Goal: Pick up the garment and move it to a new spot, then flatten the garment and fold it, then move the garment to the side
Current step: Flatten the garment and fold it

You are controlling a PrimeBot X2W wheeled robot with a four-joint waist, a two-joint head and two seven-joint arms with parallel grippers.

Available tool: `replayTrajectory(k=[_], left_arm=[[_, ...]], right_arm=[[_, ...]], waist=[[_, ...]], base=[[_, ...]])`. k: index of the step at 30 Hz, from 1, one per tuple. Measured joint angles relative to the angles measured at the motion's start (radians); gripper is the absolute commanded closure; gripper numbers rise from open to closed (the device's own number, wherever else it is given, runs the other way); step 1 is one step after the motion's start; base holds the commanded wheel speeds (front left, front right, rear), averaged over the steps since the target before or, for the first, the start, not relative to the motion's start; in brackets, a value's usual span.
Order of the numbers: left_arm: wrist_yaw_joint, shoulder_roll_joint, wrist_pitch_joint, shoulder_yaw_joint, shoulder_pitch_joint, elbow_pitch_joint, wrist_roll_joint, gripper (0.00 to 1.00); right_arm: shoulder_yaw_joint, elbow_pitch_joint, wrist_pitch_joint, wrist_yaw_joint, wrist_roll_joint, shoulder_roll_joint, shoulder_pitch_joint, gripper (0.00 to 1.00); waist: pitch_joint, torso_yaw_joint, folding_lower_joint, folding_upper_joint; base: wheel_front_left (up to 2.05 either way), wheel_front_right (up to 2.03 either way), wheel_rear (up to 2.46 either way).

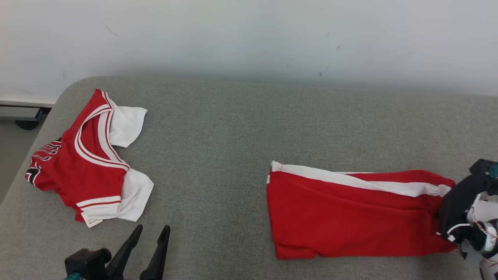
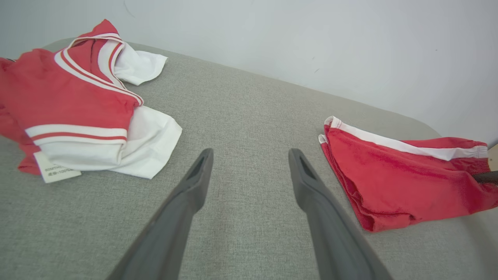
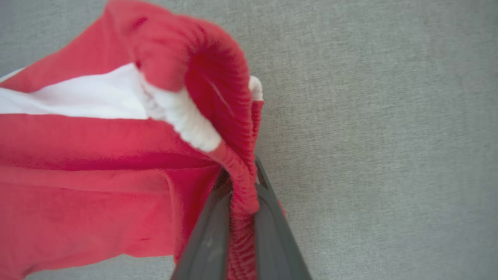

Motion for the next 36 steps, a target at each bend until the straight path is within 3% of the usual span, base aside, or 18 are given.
replayTrajectory(k=[4, 9, 23, 29, 36], left_arm=[[0.0, -0.005, -0.001, -0.004, 0.0, 0.002, 0.0, 0.0], [0.0, -0.012, -0.001, -0.007, 0.0, 0.006, -0.006, 0.0], [-0.002, -0.023, -0.006, -0.021, 0.0, 0.031, -0.007, 0.0], [-0.009, -0.035, -0.006, -0.033, -0.001, 0.036, -0.007, 0.0], [-0.028, -0.048, -0.004, -0.056, -0.008, 0.058, -0.007, 0.0]], right_arm=[[-0.053, -0.019, 0.016, 0.0, -0.037, -0.058, 0.012, 1.0], [-0.051, -0.084, 0.051, -0.002, -0.064, -0.064, 0.011, 1.0], [0.134, -0.248, 0.203, 0.002, -0.088, 0.037, -0.055, 1.0], [0.174, -0.258, 0.258, 0.003, -0.088, 0.068, -0.101, 1.0], [0.237, -0.211, 0.327, 0.002, -0.088, 0.147, -0.159, 1.0]], waist=[[0.001, -0.009, 0.0, 0.0], [0.002, -0.017, 0.0, 0.0], [-0.011, -0.042, 0.0, -0.0001], [-0.012, -0.047, 0.0, 0.0], [-0.006, -0.03, 0.0, 0.0]], base=[[0.0, 0.0, 0.0], [0.0, 0.0, 0.0], [0.0, 0.0, 0.0], [0.0, 0.0, 0.0], [0.0, 0.0, 0.0]])
